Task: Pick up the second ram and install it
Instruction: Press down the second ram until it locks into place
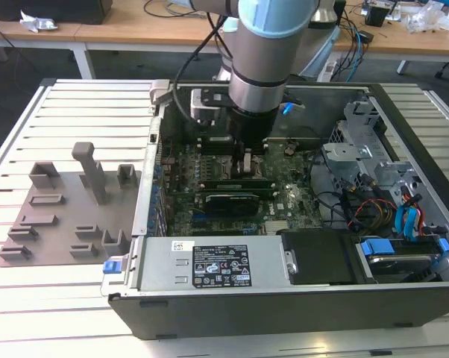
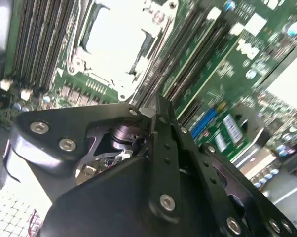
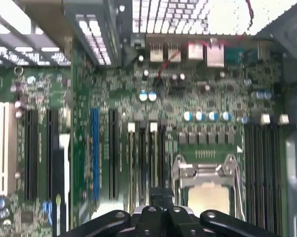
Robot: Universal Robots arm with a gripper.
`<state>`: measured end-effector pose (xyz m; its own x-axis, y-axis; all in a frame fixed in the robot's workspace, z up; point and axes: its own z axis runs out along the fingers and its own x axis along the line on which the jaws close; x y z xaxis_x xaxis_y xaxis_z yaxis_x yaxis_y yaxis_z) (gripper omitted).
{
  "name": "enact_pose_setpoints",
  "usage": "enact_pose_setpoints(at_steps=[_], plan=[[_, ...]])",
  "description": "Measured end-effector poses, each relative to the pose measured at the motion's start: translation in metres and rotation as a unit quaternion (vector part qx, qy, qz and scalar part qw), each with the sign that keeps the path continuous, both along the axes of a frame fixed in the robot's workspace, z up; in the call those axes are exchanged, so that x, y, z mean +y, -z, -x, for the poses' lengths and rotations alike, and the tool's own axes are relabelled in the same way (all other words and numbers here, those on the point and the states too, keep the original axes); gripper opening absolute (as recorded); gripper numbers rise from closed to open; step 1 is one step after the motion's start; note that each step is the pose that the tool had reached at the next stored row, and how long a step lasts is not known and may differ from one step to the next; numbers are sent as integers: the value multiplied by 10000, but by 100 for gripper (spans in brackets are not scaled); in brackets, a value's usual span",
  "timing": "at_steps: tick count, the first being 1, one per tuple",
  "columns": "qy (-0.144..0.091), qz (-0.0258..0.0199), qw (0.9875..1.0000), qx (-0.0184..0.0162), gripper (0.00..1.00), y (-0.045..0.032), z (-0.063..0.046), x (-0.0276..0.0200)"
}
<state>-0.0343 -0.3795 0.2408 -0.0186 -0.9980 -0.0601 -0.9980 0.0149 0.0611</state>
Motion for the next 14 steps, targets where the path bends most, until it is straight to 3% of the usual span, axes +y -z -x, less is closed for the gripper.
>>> enact_pose_setpoints(at_steps=[1,5,6,7,14], plan=[[-1,1,10000,17,10,-5,-31,1],[0,0,10000,20,10,-252,-39,3],[0,1,10000,21,10,-365,-39,3],[0,1,10000,20,10,-400,-39,3],[0,0,10000,20,10,-427,-39,3]])
